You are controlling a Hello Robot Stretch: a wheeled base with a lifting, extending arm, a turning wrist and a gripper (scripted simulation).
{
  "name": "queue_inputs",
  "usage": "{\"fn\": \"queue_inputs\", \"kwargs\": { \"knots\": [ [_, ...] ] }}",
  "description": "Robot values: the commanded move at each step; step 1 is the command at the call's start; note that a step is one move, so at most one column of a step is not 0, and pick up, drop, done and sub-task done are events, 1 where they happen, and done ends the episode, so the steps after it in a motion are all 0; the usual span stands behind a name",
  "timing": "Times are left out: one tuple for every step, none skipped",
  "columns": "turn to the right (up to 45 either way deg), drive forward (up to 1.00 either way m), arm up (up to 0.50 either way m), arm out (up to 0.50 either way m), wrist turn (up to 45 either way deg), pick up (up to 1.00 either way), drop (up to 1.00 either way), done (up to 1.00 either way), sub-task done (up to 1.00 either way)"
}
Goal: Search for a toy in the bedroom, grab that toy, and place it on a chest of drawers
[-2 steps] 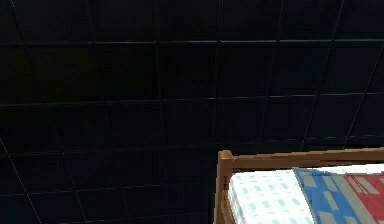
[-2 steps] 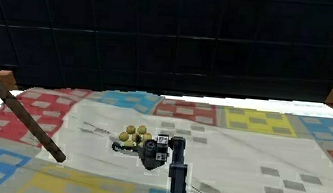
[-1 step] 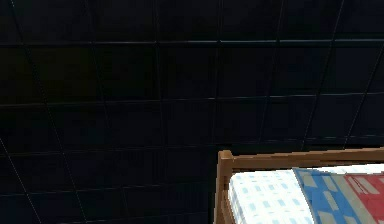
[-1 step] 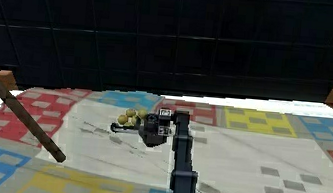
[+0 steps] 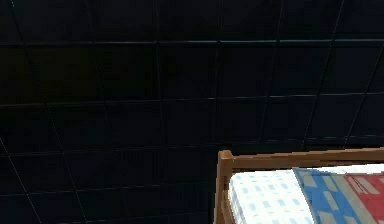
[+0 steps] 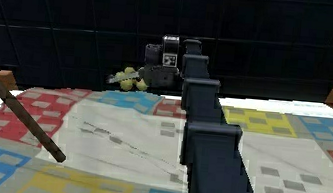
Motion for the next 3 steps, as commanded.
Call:
{"fn": "queue_inputs", "kwargs": {
  "knots": [
    [0.0,0.00,0.00,0.00,-45.0,0.00,0.00,0.00,0.00],
    [0.0,0.00,0.00,0.00,-45.0,0.00,0.00,0.00,0.00],
    [0.0,0.00,0.00,0.00,-6.0,0.00,0.00,0.00,0.00]
  ]
}}
